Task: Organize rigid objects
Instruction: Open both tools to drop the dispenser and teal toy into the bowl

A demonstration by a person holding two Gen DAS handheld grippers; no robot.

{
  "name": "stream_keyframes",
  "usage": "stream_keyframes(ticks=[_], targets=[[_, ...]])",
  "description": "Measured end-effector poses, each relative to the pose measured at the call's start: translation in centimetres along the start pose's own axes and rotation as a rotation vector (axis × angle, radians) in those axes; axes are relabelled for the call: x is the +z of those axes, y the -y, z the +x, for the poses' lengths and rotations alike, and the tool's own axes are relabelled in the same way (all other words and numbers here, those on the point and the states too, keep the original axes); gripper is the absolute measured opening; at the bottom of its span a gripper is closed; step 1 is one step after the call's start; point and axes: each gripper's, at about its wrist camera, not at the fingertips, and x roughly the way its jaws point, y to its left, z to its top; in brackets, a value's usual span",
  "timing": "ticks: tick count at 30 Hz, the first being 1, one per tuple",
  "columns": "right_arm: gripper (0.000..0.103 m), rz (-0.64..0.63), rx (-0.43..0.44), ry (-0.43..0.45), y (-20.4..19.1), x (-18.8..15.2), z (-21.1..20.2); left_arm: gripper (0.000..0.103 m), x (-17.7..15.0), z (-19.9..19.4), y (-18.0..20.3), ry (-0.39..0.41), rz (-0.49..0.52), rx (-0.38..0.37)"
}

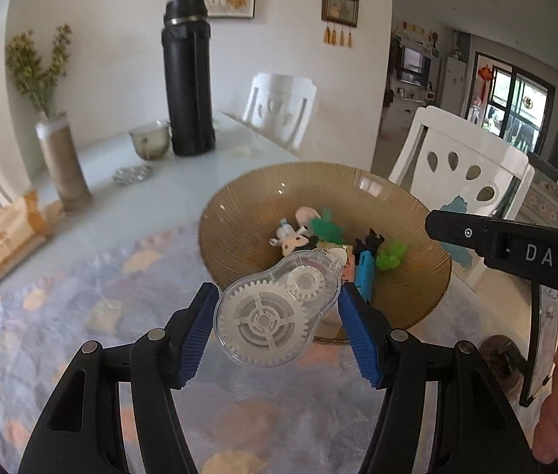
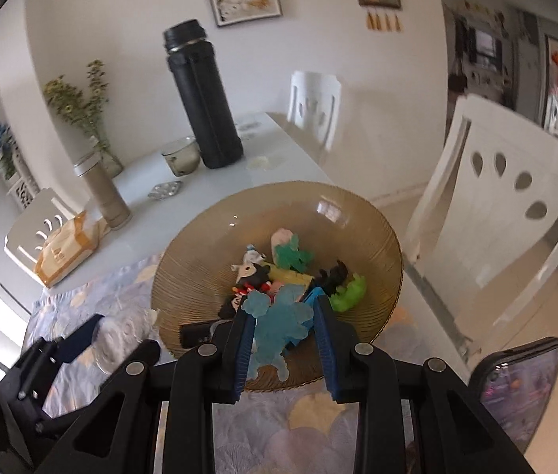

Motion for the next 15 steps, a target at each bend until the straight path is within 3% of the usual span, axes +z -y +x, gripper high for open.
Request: stream_keyframes(ticks=[8, 9, 11, 12, 15], targets=[[0.029, 0.024, -0.004, -0.013, 0.0, 0.6, 1.6, 0.061, 0.3, 2.2, -0.9, -0.012, -0.048, -0.089], [0.032, 0.026, -0.006, -0.022, 0.0, 0.7, 1.7, 0.069, 0.2, 1.8, -1.1, 0.008, -0.053, -0.096], [0.059, 0.035, -0.010, -0.038, 0.1, 0.7, 1.5, 0.084, 0.3, 0.3, -1.4, 0.043, -0.050, -0.062], [0.064, 0.034, -0.018, -0.008, 0.1, 0.6, 0.6, 0.084, 0.4, -0.4, -1.6, 0.056, -0.048, -0.057], [0.064, 0.008, -0.018, 0.069, -0.5, 0.5, -2.3, 0.084, 1.0, -3.5, -2.8, 0.081, -0.055, -0.057]])
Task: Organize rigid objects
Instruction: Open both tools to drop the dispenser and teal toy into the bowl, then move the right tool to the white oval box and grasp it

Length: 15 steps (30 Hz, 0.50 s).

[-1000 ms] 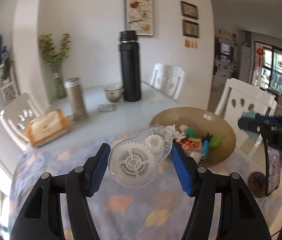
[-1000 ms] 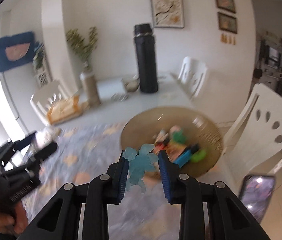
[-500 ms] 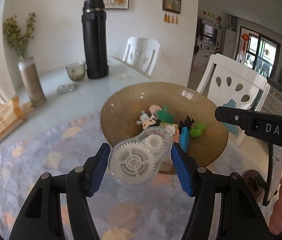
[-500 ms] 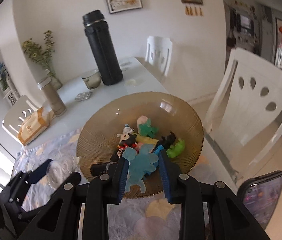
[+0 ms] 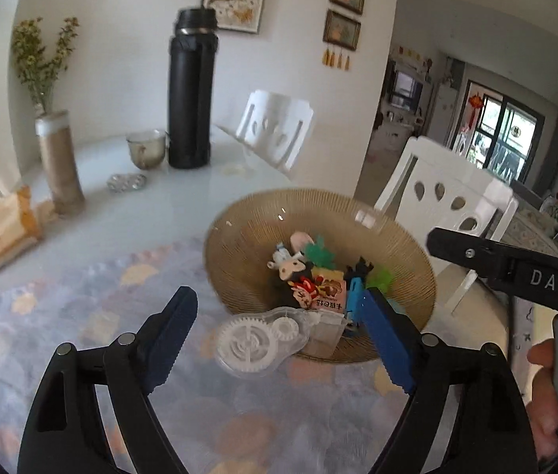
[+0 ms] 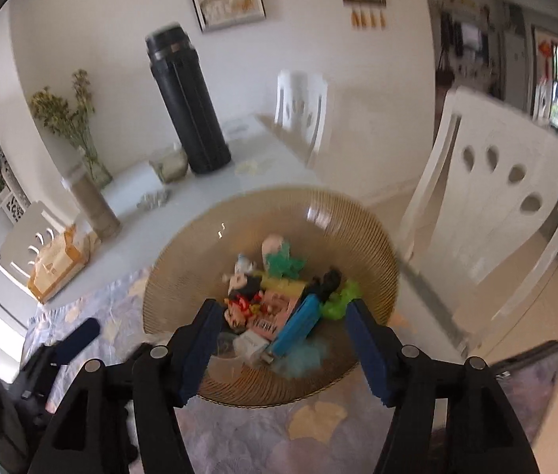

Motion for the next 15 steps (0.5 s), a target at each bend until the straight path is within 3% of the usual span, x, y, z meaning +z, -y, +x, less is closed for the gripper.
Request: stream_keyframes(ticks=[5, 7, 8, 9, 11, 15], targets=[[0.064, -0.026, 0.086, 0.047, -2.0, -0.2, -4.1, 0.084, 0.6, -8.4, -2.8, 0.112, -0.035, 0.101], [0.065, -0.063, 0.117, 0.057, -3.6, -0.8, -5.7, 0.084, 0.2, -11.6, -3.9, 0.155, -0.052, 0.164], [0.066, -0.077, 0.133, 0.059, -4.3, -1.3, -6.3, 0.085, -0.4, -13.5, -4.4, 0.172, -0.059, 0.238], [0.068, -0.094, 0.158, 0.059, -5.3, -2.2, -6.9, 0.090, -0.9, -14.3, -4.6, 0.177, -0.059, 0.287], [0.082, -0.125, 0.204, 0.042, -7.0, -3.8, -7.1, 0.096, -2.8, -16.0, -5.0, 0.175, -0.065, 0.383], [0.083, -0.209, 0.243, -0.033, -10.4, -8.2, -5.8, 0.097, -7.5, -16.6, -5.8, 0.135, -0.078, 0.437]])
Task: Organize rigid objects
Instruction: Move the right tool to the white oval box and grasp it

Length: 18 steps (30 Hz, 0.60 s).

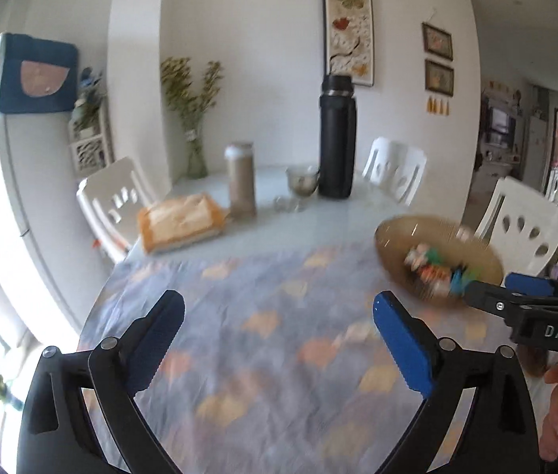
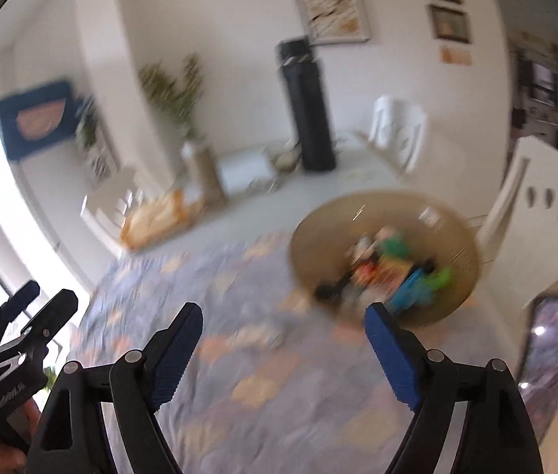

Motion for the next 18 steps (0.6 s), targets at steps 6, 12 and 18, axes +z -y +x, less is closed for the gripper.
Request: stream_keyframes(ticks=[6, 12, 18], targets=[[0.083, -0.032, -0.012, -0.080, -1.1, -3.2, 3.4, 0.096, -3.6, 1.4, -2.6, -0.078, -0.024, -0.026], [0.083, -0.020, 0.081, -0.274, -1.0, -3.7, 10.5, 0.096, -5.9, 3.9, -3.3, -0.125, -0.027, -0.070], [0.083, -0.219, -0.045, -0.343, -2.4, -3.3, 16.5, 0.096, -8.2, 7.3, -4.6, -0.191, -0.077, -0.102]])
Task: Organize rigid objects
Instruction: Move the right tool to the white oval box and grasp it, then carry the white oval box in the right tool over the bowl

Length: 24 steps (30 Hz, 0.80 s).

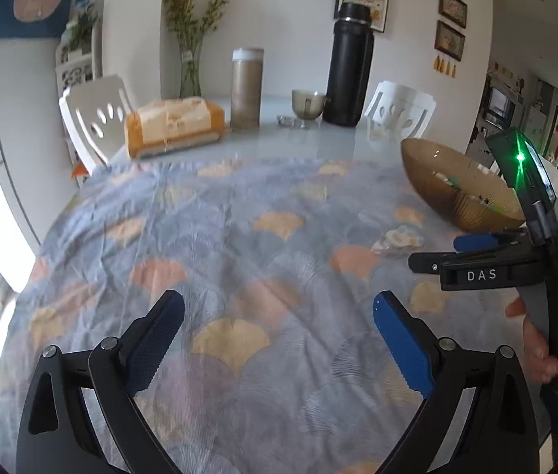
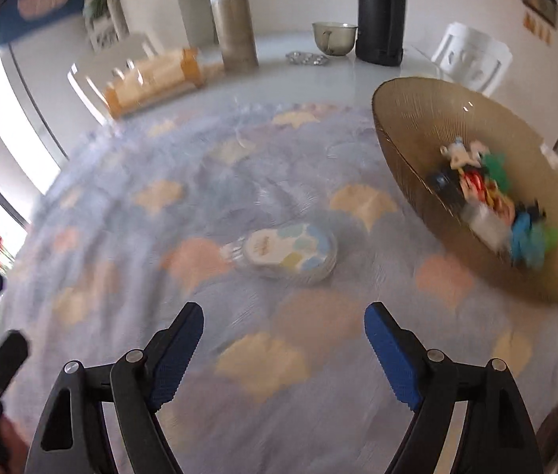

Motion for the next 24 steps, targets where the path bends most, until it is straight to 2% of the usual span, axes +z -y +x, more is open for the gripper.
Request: stream_keyframes(ticks=[5, 11, 13, 15, 21, 24], targets=[[0.083, -0.079, -0.031, -0.034, -0.1, 1.3, 2.8, 0.096, -0.3, 1.4, -0.8, -0.016, -0.028, -0.024], [0.083, -0.086, 0.054, 0.000, 0.5, 3.1, 4.5, 0.096, -0.4, 1.9, -1.5, -0.046, -0.064, -0.054], [0.082, -0.091, 0.051, 0.007, 0.6, 2.9, 4.3, 0.096, -0.4, 2.0, -1.4, -0.052, -0.064, -0.057], [0.071, -0.094, 0.052, 0.022, 0.3, 2.6, 3.9, 0.096, -0.4, 2.0, -1.3, -0.053, -0.058, -0.052], [0.071, -0.065, 0.043, 0.022, -0.7, 1.1, 2.9, 0.096, -0.4, 2.0, -0.9, -0.045, -0.038, -0.031], [0.070, -0.047, 0.067, 0.023, -0.7, 0.0, 2.1, 0.096, -0.4, 2.0, -1.0, -0.047, -0.038, -0.028]])
